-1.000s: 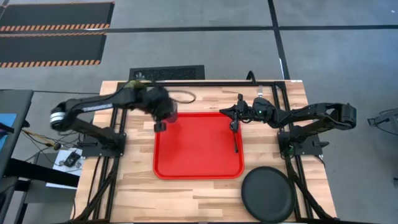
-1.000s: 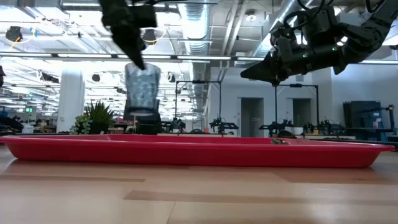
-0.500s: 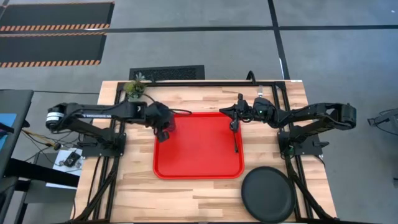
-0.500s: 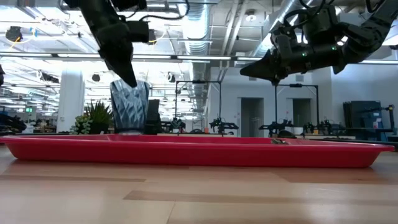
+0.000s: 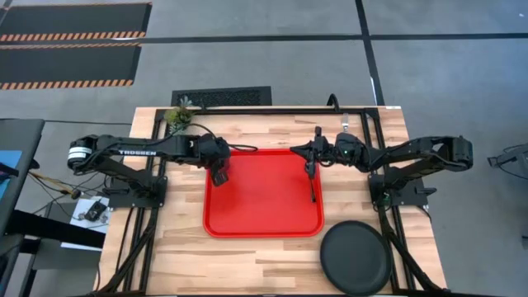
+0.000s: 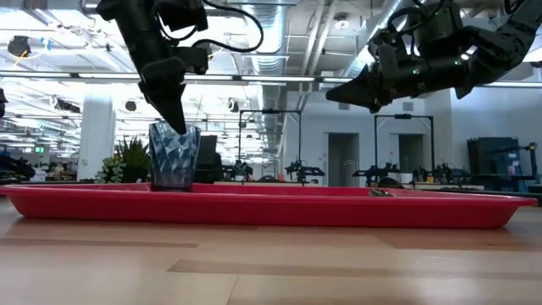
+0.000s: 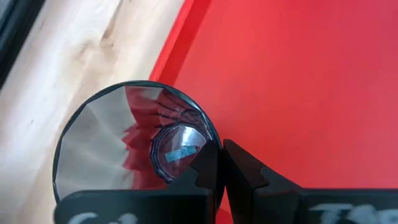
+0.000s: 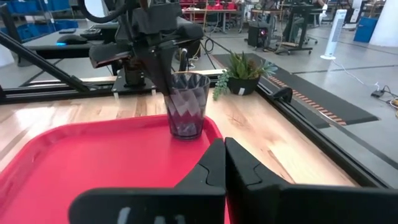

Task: Pick and place plate/cup/fork/spoon on tray
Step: Put the blue glass on the top left of the red serving tray

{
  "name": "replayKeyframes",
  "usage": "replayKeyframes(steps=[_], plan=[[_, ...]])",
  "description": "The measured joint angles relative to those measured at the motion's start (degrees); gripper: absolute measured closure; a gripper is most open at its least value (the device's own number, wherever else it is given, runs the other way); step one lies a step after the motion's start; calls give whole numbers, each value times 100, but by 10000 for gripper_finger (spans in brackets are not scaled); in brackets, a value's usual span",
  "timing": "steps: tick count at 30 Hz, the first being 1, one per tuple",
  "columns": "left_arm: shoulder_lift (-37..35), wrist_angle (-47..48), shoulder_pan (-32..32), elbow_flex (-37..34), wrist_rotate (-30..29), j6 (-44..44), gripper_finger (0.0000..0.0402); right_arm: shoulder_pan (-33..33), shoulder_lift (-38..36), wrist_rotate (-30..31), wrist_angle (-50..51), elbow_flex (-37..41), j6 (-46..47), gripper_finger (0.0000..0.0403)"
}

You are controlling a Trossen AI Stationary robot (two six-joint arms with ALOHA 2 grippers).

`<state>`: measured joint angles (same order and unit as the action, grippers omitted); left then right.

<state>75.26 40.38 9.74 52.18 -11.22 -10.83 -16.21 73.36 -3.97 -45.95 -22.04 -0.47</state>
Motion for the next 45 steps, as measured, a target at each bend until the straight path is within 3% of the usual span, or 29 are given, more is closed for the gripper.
replayKeyframes(steps=[23, 36, 45], plan=[[-1, -92, 13, 2, 101, 2, 401, 0, 0, -2, 3, 0, 0, 394], [334, -192, 13, 35, 88, 22, 401, 0, 0, -7, 9, 0, 0, 394], [273, -59, 13, 96, 203, 11, 352, 0, 0, -8, 7, 0, 2, 394]])
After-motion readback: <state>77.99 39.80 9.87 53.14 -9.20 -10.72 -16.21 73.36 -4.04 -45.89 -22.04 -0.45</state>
